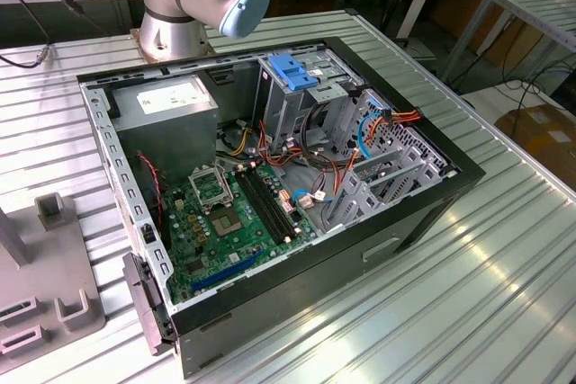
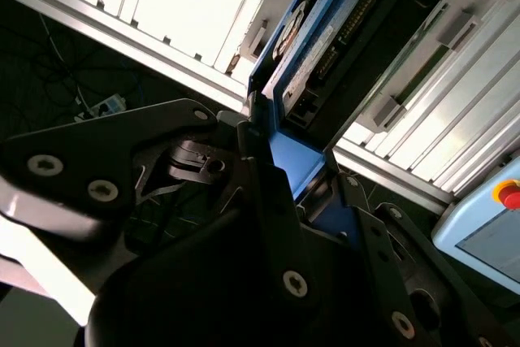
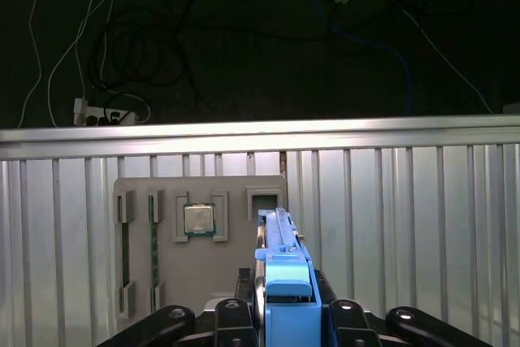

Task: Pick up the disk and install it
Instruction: 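Pick up the disk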

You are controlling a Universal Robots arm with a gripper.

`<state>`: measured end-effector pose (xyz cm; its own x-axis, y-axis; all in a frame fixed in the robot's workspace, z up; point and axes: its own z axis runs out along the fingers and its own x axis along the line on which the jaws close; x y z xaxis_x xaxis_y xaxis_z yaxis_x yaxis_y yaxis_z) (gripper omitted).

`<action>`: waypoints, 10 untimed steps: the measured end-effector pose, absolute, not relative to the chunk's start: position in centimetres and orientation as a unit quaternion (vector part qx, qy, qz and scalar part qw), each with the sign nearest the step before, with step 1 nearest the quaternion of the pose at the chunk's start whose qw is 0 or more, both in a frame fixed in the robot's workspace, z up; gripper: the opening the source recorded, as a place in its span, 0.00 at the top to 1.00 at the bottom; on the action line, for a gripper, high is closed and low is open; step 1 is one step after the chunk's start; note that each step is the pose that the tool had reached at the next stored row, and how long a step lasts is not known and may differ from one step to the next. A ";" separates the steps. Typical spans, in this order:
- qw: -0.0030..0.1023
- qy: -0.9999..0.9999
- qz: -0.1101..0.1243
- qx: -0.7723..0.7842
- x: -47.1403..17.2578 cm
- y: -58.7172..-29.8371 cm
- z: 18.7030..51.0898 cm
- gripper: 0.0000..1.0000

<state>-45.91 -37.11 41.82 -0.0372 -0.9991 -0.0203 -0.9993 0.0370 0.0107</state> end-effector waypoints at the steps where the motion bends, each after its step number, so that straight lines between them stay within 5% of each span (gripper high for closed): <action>1: 0.004 0.720 0.011 -0.694 -45.9 -37.1 41.8 0.63; 10: 0.003 0.720 0.010 -0.694 -45.9 -37.1 42.7 0.63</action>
